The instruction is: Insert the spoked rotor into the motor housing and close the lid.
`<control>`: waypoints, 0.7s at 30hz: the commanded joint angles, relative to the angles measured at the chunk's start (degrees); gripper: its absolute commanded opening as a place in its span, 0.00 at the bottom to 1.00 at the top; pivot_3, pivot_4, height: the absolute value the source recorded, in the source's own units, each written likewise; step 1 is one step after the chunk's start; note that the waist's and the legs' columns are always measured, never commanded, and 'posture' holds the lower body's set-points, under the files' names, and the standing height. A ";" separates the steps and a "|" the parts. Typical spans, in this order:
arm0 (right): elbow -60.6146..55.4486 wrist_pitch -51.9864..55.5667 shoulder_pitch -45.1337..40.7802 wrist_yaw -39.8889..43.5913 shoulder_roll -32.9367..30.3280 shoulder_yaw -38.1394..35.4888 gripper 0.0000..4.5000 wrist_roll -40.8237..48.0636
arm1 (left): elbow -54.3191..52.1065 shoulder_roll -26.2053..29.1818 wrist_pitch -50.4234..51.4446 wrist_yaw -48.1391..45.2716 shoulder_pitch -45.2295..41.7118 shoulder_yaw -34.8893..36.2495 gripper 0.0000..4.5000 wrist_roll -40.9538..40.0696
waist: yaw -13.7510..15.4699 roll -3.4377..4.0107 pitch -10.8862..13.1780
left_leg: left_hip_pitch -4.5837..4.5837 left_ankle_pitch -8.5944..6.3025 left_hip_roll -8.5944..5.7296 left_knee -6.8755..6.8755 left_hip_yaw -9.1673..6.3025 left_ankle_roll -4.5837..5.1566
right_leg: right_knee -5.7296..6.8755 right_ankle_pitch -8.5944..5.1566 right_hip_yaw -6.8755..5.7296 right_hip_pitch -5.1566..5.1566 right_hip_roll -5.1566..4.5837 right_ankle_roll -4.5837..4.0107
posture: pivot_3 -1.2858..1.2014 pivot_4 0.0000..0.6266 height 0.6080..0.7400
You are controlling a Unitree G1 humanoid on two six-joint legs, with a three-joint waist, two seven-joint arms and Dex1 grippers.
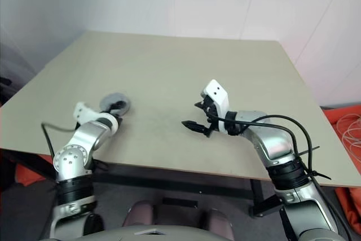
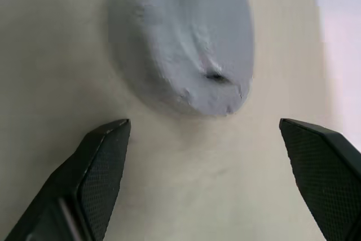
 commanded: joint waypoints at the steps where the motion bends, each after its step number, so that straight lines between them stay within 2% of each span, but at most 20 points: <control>1: 0.58 -3.61 0.09 0.24 -0.68 -2.79 1.00 -0.91 | -3.79 8.36 0.98 -18.45 -1.81 -11.29 1.00 11.43 | -0.02 0.00 0.00 | 0.00 -0.06 0.00 0.03 0.00 0.10 | -0.02 0.00 0.01 0.01 -0.01 0.02 | 0.52 0.00 1.00; 3: 1.57 -5.20 0.43 0.09 -0.98 -3.17 1.00 -1.74 | -4.72 15.06 -2.86 -31.49 -2.36 -18.15 1.00 19.57 | -0.24 -0.01 0.01 | 0.03 -0.09 0.02 0.05 0.02 0.16 | -0.05 0.01 0.05 0.01 -0.03 0.03 | 0.52 0.00 1.00; 5: 2.24 -6.22 0.60 0.02 -1.05 -3.61 1.00 -2.13 | -4.24 18.88 -8.22 -39.51 -2.55 -22.28 1.00 26.94 | -0.50 0.07 0.03 | 0.06 -0.09 0.04 0.03 0.02 0.16 | -0.04 0.01 0.07 0.01 -0.03 0.03 | 0.52 0.00 1.00; 10: 4.16 -9.51 0.89 0.03 -1.22 -4.78 1.00 -3.47 | 3.36 23.35 -23.17 -52.89 -3.42 -22.28 1.00 39.86 | -1.47 0.18 0.03 | 0.08 -0.10 0.05 -0.01 0.05 0.17 | 0.02 0.02 0.12 0.00 -0.04 0.01 | 0.52 0.00 1.00; 15: 6.89 -14.45 1.93 0.92 -0.83 -6.04 1.00 -4.10 | 11.25 27.37 -32.94 -67.34 -2.89 -19.11 1.00 43.65 | -2.30 0.23 0.04 | 0.12 -0.11 0.03 -0.08 0.09 0.17 | 0.09 0.02 0.12 -0.02 -0.04 -0.03 | 0.52 0.00 1.00; 21: 10.57 -18.93 2.44 3.22 -1.12 -6.98 1.00 -4.41 | 20.37 28.58 -45.07 -80.29 -0.93 -13.78 1.00 44.62 | -2.75 0.27 0.07 | 0.13 -0.15 0.04 -0.11 0.10 0.23 | 0.09 0.04 0.17 -0.01 -0.10 -0.09 | 0.52 0.00 1.00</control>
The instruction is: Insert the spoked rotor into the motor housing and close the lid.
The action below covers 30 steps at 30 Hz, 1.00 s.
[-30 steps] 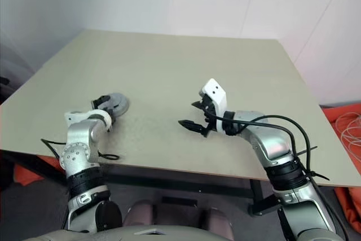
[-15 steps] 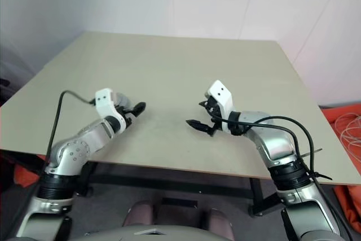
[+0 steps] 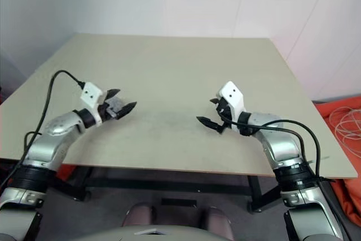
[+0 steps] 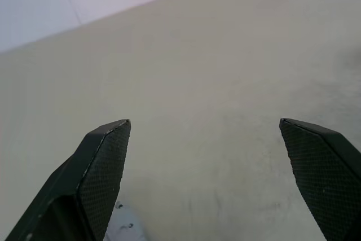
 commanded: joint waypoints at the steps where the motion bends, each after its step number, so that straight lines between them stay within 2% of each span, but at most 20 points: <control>1: 1.22 -3.50 -0.67 1.55 -0.57 -2.35 1.00 0.09 | 4.07 0.86 -7.13 -6.01 0.73 3.29 1.00 1.33 | -0.05 0.02 0.00 | 0.01 0.00 0.01 0.00 0.00 0.00 | 0.00 0.00 0.00 0.00 -0.01 -0.01 | 0.52 0.00 1.00; 9: 3.94 -5.88 -1.35 2.52 -0.20 -2.42 1.00 -0.73 | 11.08 -1.08 -12.83 -9.34 1.43 7.00 1.00 2.80 | -0.04 0.06 0.03 | 0.08 0.01 0.04 0.00 0.04 -0.01 | 0.04 0.01 0.01 0.04 -0.01 -0.05 | 0.52 0.00 1.00; 22: 4.33 -6.04 -2.30 1.88 1.41 -2.08 1.00 -1.24 | 8.67 -4.83 -9.35 -6.17 1.99 10.19 1.00 2.24 | -0.08 0.07 0.03 | 0.13 0.00 0.04 -0.02 0.06 0.00 | 0.06 0.04 0.02 0.04 -0.06 -0.10 | 0.52 0.00 1.00; 30: 4.29 -6.14 -1.74 0.51 3.09 -2.02 1.00 -2.16 | 7.29 -4.65 -8.60 -6.32 1.69 10.48 1.00 2.92 | -0.09 0.08 0.04 | 0.13 0.00 0.04 -0.03 0.06 0.00 | 0.06 0.03 0.02 0.03 -0.05 -0.10 | 0.52 0.00 1.00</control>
